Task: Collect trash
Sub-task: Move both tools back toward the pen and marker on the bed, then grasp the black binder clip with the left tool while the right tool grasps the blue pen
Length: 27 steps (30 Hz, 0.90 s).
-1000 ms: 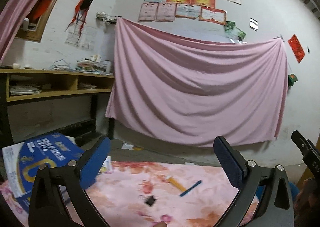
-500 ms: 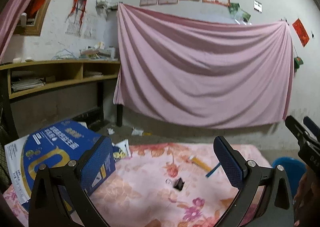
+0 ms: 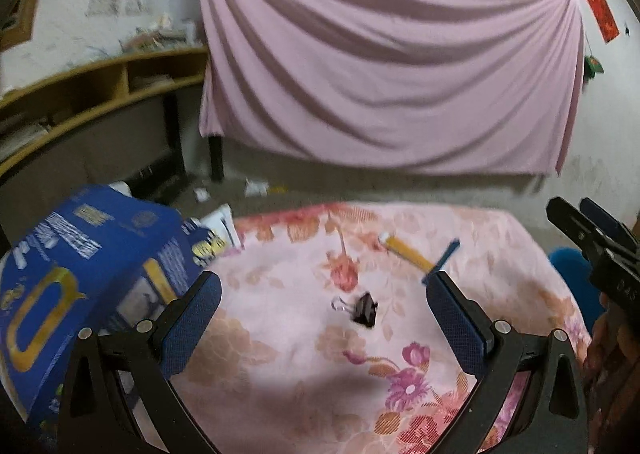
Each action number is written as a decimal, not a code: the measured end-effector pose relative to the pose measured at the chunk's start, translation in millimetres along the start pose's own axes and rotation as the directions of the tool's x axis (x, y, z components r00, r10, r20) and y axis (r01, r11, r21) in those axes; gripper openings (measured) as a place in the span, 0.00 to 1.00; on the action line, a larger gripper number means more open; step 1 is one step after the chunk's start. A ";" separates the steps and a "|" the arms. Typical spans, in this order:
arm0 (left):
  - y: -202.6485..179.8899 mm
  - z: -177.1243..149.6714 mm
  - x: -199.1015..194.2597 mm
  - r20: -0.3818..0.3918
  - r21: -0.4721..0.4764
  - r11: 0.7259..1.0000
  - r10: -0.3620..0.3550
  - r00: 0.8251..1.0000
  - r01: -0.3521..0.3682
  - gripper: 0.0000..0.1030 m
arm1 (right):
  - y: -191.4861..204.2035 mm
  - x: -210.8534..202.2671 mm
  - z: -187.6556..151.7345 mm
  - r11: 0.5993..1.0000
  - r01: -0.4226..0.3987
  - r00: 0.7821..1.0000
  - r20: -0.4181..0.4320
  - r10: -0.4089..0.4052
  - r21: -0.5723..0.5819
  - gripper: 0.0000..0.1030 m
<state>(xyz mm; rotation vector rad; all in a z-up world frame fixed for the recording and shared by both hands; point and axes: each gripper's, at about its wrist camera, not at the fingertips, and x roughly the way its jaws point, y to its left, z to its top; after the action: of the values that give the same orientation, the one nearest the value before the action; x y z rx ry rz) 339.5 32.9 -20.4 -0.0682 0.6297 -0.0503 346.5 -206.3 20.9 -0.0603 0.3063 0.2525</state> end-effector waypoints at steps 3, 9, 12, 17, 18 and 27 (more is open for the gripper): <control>-0.9 -1.6 19.3 -0.084 0.010 0.999 -0.029 0.996 0.030 0.88 | -4.7 17.9 -2.6 0.999 -0.014 0.995 -0.097 0.017 0.036 0.97; -1.4 -8.6 50.3 -0.231 -0.016 0.994 -0.105 0.967 0.105 0.59 | -4.0 58.7 -10.7 0.996 -0.046 0.947 -0.313 0.068 0.075 0.71; 0.3 -8.0 57.2 -0.251 -0.043 0.991 -0.131 0.959 0.124 0.58 | -2.7 79.1 -16.2 0.992 -0.064 0.909 -0.404 0.102 0.107 0.54; -3.4 -3.2 68.4 -0.265 -0.040 0.991 -0.137 0.954 0.131 0.47 | -1.2 109.0 -27.7 0.978 -0.087 0.844 -0.508 0.173 0.190 0.44; -3.7 -3.3 69.3 -0.269 -0.038 0.991 -0.135 0.954 0.130 0.45 | -1.0 113.6 -28.1 0.976 -0.088 0.835 -0.519 0.180 0.197 0.43; 6.5 -5.9 67.5 -0.262 -0.096 0.982 -0.183 0.948 0.163 0.28 | 13.7 143.1 -30.3 0.964 -0.154 0.781 -0.571 0.253 0.217 0.40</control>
<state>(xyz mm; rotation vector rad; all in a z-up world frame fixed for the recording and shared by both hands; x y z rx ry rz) 390.7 34.6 -65.2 -0.1902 0.8980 -0.2091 466.2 -162.1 -52.0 0.0557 0.9706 0.4247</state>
